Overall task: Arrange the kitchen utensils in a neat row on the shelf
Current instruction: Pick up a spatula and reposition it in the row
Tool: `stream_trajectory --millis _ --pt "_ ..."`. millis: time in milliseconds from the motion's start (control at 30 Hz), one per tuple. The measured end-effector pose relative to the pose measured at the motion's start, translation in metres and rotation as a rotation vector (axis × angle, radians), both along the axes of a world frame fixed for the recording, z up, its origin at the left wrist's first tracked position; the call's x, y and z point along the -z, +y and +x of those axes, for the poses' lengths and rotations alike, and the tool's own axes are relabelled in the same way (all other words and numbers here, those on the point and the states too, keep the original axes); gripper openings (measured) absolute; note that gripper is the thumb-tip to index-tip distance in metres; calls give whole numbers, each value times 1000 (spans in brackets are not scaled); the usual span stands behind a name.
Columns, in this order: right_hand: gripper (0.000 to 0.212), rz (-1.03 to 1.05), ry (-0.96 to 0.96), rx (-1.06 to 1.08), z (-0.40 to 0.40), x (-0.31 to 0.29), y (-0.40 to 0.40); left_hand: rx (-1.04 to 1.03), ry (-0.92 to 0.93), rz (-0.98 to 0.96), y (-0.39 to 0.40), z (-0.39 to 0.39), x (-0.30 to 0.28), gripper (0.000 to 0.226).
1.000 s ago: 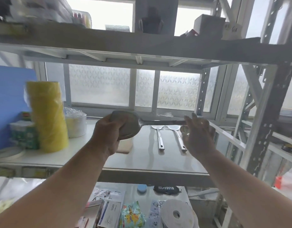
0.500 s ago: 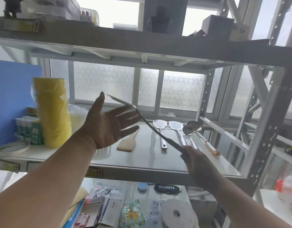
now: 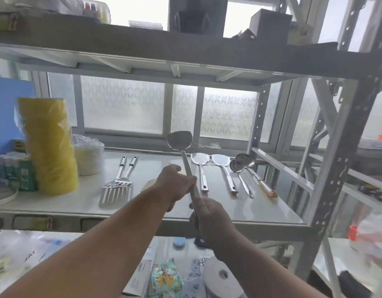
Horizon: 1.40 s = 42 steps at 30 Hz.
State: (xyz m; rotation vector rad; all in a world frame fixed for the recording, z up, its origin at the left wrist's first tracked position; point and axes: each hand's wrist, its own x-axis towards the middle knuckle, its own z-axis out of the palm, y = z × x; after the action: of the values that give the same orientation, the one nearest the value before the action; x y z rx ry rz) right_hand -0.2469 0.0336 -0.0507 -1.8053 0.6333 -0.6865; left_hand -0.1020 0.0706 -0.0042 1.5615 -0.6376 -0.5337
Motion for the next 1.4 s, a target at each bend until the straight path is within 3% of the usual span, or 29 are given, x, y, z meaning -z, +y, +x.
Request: stream_trajectory --millis 100,200,400,500,600,700,767,867,967,1067,1400 --pt "57 139 12 -15 9 -6 3 -66 -276 186 -2 2 9 22" --pt "55 175 48 -57 16 -5 3 -70 -437 307 -5 10 19 35" --pt "53 103 175 -100 20 -10 1 -24 -467 383 -7 30 28 31" --pt "35 -151 261 -18 27 -10 -5 16 -565 413 -10 40 31 32" --pt "62 -590 376 20 26 -6 -6 -79 -816 482 -5 49 27 26" --pt "63 -832 354 -114 27 -1 -1 -146 -967 575 3 68 34 28" --pt "49 -895 387 -201 33 3 0 -98 -1027 726 9 80 43 34" --pt "28 -912 366 -231 43 6 -5 -60 -1040 865 12 92 55 48" --pt "31 -848 402 -253 54 3 -13 -83 -1033 849 10 99 59 47" --pt "19 -864 445 -245 65 2 -20 -112 -1013 886 5 100 58 44" --pt "33 -907 632 -227 100 -11 -41 -250 -986 970 -7 114 65 47"
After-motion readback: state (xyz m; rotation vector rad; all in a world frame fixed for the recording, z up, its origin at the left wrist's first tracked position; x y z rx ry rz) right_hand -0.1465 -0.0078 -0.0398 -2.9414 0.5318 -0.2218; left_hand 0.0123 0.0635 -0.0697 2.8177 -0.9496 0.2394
